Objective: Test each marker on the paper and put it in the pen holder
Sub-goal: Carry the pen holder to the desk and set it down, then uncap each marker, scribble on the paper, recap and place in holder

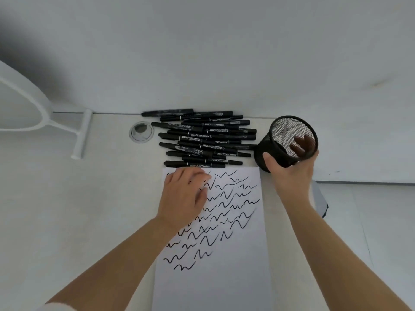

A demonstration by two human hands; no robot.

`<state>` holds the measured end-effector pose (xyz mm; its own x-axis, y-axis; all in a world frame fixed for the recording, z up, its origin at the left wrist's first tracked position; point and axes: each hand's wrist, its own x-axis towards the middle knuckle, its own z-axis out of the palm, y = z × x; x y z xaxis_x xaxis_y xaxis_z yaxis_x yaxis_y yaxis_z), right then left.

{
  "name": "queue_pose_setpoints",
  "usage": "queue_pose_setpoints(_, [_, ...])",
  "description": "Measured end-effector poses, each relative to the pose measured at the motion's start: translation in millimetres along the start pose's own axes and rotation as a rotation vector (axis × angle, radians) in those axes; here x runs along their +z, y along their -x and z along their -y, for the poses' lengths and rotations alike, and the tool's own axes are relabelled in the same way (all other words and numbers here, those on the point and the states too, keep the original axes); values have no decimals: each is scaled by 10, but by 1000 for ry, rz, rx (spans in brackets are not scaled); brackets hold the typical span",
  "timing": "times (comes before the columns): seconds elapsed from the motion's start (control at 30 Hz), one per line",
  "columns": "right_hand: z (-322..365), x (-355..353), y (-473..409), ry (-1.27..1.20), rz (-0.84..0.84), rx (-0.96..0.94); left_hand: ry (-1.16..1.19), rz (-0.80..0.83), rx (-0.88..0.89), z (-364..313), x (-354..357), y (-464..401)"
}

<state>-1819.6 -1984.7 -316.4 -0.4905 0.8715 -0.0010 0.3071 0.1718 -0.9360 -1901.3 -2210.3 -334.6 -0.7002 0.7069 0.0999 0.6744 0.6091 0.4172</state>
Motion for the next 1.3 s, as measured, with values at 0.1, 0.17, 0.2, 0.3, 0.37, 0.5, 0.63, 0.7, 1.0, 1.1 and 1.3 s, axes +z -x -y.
queue_pose_setpoints(0.1, [-133,-33,20,-40,-58,-29,-1,-35,17,32,44,12])
queue_pose_setpoints(0.17, [-203,-62,38,-51,-87,-41,-12,-58,24,47,61,5])
queue_pose_setpoints(0.2, [-236,-71,46,-51,-91,-50,-14,-71,32,52,73,1])
queue_pose_setpoints(0.3, [-307,-83,89,-62,-109,-99,-16,-111,65,62,102,4])
queue_pose_setpoints(0.37, [-327,-89,113,-66,-142,-125,-15,-148,91,81,127,0])
queue_pose_setpoints(0.5, [-369,-144,157,-118,-220,-137,-51,-179,121,83,164,16])
queue_pose_setpoints(0.63, [-359,-157,261,-21,-242,-154,-70,-155,104,43,119,88])
queue_pose_setpoints(0.7, [-382,-140,273,43,-219,-184,-56,-166,102,50,116,103])
queue_pose_setpoints(1.0, [-362,-42,117,135,-198,-245,-38,-163,102,90,105,58])
queue_pose_setpoints(1.1, [-355,-3,51,161,-170,-260,-38,-158,108,100,102,62])
queue_pose_setpoints(1.3, [-380,70,-31,175,-116,-277,-70,-126,143,161,89,83])
